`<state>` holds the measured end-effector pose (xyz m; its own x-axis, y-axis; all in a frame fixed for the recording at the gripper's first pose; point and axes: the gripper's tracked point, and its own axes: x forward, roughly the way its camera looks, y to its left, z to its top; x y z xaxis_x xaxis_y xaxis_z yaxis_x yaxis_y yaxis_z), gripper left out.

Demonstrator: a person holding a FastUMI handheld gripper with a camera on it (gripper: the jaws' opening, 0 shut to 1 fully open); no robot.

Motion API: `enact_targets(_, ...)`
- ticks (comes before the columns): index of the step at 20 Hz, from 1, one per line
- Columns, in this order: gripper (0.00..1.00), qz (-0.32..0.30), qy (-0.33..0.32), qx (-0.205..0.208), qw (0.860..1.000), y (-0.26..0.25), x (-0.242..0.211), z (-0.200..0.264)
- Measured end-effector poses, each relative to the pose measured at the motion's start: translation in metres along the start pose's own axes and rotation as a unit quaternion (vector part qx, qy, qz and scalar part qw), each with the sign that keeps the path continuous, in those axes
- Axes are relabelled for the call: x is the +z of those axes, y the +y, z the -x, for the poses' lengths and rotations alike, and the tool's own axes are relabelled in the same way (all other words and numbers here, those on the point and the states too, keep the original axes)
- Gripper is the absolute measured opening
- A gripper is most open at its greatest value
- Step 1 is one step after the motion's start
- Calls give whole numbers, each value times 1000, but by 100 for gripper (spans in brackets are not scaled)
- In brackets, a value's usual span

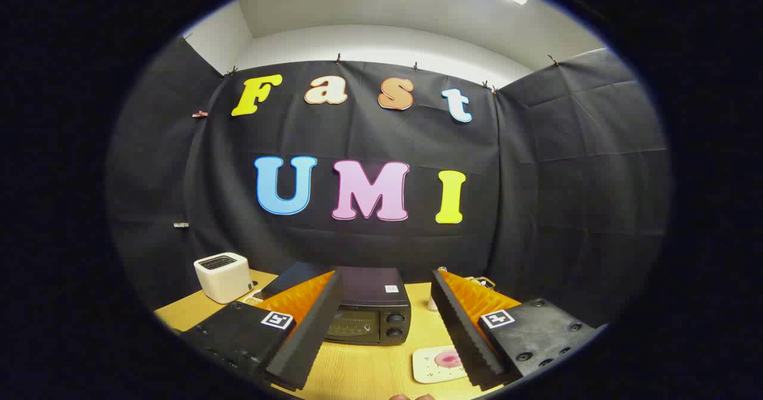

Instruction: Open the toaster oven, put the food inside, and close the toaster oven door.

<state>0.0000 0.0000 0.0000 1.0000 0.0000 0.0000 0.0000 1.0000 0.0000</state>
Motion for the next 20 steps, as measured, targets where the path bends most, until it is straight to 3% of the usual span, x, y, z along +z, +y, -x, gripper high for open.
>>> enact_targets(10, 97, -3, 19, -9, 1000, -4, -9, 3)
enact_targets(20, 97, -1, 21, 9, 1000, 10, -11, 2)
